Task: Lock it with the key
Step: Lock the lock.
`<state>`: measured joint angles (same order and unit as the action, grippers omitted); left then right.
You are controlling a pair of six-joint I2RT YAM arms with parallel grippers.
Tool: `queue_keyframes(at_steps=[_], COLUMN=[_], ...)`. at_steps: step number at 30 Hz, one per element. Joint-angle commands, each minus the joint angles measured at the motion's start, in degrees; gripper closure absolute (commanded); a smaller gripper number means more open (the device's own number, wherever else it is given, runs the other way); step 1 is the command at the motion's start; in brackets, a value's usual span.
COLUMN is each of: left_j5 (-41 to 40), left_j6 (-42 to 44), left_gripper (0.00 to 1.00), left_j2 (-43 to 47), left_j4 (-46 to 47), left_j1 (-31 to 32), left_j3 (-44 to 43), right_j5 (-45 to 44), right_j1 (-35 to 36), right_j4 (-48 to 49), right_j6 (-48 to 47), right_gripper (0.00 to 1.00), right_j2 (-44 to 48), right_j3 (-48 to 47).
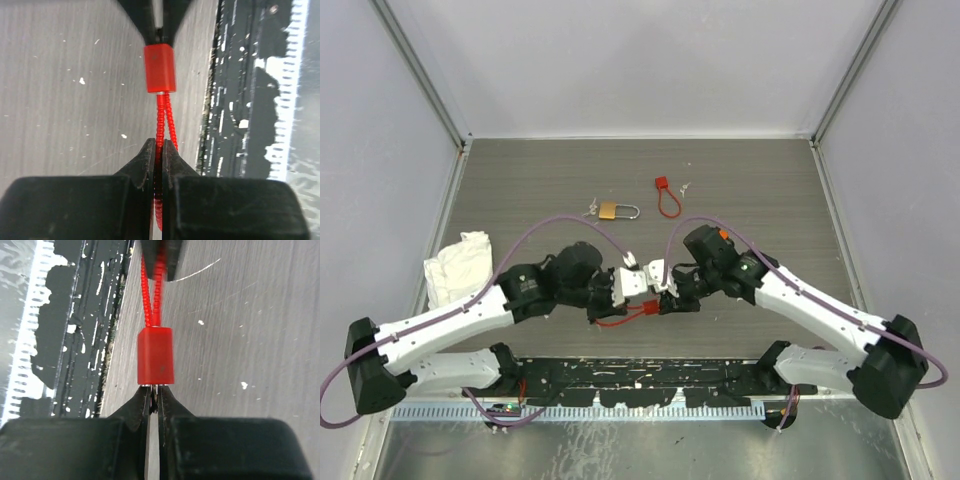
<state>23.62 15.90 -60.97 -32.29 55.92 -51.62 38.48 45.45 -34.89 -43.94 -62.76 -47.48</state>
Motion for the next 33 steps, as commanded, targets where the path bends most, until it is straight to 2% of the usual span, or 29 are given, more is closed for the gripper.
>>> queue_keyframes(at_steps=[1,3,4,6,7,8,11,14,15,17,20,21,22,25,27,30,33], left_j5=[-30.5,-42.5,-46.6,-47.8,-45.9,-42.0,-19.0,1.6,6.1,7.7,1.3,-3.8,-13.0,-36.7,-45.8,-51.7,-50.3], left_j6=[6.0,9.3,10.4,11.4,11.3,10.7,6.0,1.2,0.6,-0.3,-0.5,-0.2,1.8,7.8,10.5,13.3,13.3], left_gripper=[1.00,1.00,1.00,1.00,1.00,1.00,1.00,1.00,1.00,1.00,1.00,1.00,1.00,1.00,1.00,1.00,1.00], left_j2=[1.4,1.0,0.6,0.2,0.3,0.6,2.5,3.0,2.5,1.4,0.3,0.4,0.8,1.5,0.1,-4.0,-6.7], left_j4=[-2.4,-0.6,-0.6,-1.2,-1.6,-2.3,-4.3,-5.2,-5.9,-7.0,-9.0,-9.3,-9.2,-5.3,-3.6,-3.5,-4.9], left_j1=[11.6,17.1,17.6,17.6,17.4,16.4,9.1,0.5,-1.4,-2.5,-1.9,-0.8,1.9,13.8,18.8,21.2,21.1], left_j3=[-1.6,-0.6,-0.3,0.3,0.5,0.4,-0.7,-1.3,-1.8,-2.9,-5.1,-5.4,-5.2,-2.2,-1.2,-0.6,-1.2], right_j5=[13.6,18.0,18.4,17.0,14.4,11.2,1.7,-0.8,0.1,3.9,10.4,12.1,12.7,5.9,-2.5,-6.7,-0.7], right_j1=[-7.1,-9.3,-9.6,-9.5,-9.0,-8.1,-5.3,-4.3,-4.4,-4.5,-5.8,-6.8,-7.5,-6.8,-3.6,-1.0,-1.3], right_j4=[-8.9,-12.2,-12.9,-11.9,-10.7,-9.3,-5.1,-4.9,-5.7,-6.9,-8.8,-9.7,-10.8,-8.2,-3.3,-1.3,-5.4], right_j6=[2.2,0.8,0.3,0.2,0.2,0.1,-1.1,-2.2,-1.9,-0.5,1.8,1.8,1.1,0.6,0.2,-1.2,-0.2], right_gripper=[0.99,0.99,0.99,0.99,0.99,0.99,0.99,0.99,0.99,0.99,0.99,0.99,0.99,0.99,0.99,0.99,0.99], right_j2=[-6.1,-8.6,-8.9,-8.0,-7.0,-4.9,0.6,2.6,2.2,0.4,-3.0,-4.1,-5.0,-3.0,1.6,4.1,1.2], right_j3=[-3.7,-5.5,-5.7,-5.1,-4.5,-3.7,-0.5,0.0,-0.4,-1.3,-2.4,-3.1,-3.6,-2.0,0.6,2.8,1.7])
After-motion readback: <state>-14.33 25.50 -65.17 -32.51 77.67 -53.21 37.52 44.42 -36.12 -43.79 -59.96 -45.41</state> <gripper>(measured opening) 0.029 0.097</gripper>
